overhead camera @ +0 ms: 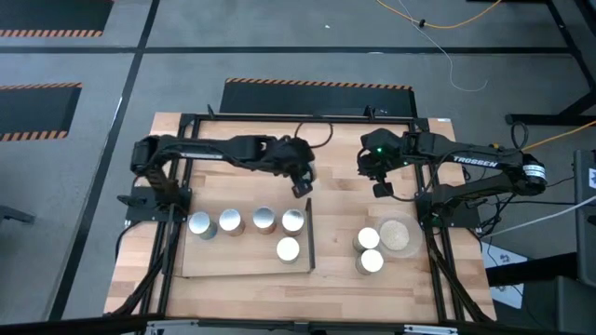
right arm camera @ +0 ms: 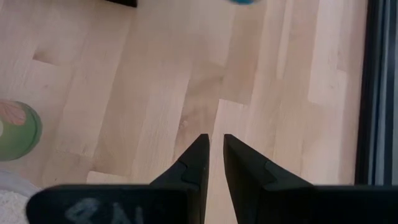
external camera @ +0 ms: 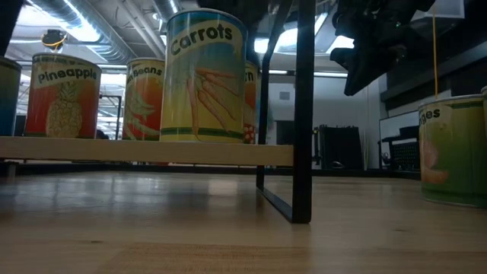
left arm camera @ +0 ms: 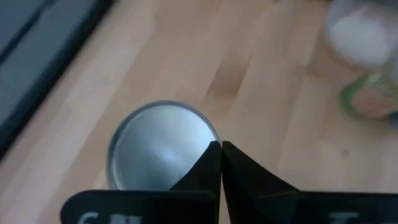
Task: Pick and place cans onto a shelf
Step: Put the tomato can on the shelf
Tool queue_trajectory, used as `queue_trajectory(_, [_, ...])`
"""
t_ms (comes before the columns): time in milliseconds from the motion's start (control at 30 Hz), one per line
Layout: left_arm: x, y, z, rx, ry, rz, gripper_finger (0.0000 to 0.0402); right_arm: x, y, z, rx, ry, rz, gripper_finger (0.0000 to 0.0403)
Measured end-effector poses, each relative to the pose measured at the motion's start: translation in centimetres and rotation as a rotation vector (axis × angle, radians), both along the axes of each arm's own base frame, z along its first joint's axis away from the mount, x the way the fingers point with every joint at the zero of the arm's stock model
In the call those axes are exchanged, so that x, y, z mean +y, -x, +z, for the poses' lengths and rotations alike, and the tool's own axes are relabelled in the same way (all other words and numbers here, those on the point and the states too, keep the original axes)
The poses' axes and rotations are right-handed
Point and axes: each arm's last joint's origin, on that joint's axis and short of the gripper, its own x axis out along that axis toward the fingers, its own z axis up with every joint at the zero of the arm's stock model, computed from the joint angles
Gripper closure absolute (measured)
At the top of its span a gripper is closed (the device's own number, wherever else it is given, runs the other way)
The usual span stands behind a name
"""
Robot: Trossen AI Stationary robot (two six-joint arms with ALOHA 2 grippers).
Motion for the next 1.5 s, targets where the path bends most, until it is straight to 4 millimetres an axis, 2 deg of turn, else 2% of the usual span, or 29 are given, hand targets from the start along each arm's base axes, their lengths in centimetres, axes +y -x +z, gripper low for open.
queue_trajectory(333, [-3.1, 4.8, 5.8, -0.105, -0.003, -0.106, 0.0401, -0.2, 0.0, -0.1, 0.004, -0.001, -0.006, 0.035])
queue_trajectory(567, [-6.5, 8.7, 8.8, -0.16, 0.003, -0.222, 0.0401, -0.2, -0.1, -0.1, 0.003, 0.0, -0.006, 0.035])
queue_trajectory(700, [-8.7, 10.6, 9.8, -0.178, 0.027, -0.325, 0.0401, -0.2, -0.1, -0.1, 0.002, 0.0, -0.006, 0.035])
queue_trajectory(1000, [-14.1, 13.0, 10.2, -0.171, 0.036, -0.624, 0.0401, -0.2, 0.0, -0.1, 0.004, 0.0, -0.006, 0.035])
queue_trajectory(1233, [-17.4, 14.5, 9.6, -0.12, 0.002, -0.744, 0.0401, -0.2, 0.0, -0.1, 0.004, 0.0, -0.006, 0.035])
queue_trajectory(1500, [-21.1, 14.2, 7.3, -0.032, -0.105, -0.916, 0.0401, -0.2, 0.0, -0.1, 0.004, 0.0, -0.006, 0.035])
